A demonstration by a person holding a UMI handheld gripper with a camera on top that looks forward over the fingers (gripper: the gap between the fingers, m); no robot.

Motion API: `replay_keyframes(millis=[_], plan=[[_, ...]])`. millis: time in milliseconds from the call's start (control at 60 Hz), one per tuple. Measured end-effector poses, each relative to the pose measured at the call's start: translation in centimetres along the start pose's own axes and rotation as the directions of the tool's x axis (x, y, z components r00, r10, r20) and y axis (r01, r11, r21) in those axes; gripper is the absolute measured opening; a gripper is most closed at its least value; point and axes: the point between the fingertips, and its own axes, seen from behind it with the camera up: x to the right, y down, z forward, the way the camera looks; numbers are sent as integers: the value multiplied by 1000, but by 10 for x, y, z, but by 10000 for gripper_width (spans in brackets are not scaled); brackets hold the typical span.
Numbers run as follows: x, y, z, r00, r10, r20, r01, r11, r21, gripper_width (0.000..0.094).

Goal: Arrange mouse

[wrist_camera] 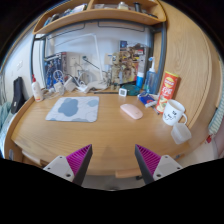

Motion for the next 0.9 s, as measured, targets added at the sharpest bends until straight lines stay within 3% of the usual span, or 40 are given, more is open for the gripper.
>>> replay_keyframes(millis=[300,683,900], plan=[[80,-36,98,998,-61,27,61,998,-27,862],[91,-88,198,986,-102,132,108,993,-43,860],[102,-106,225,990,-78,116,86,994,-66,851]])
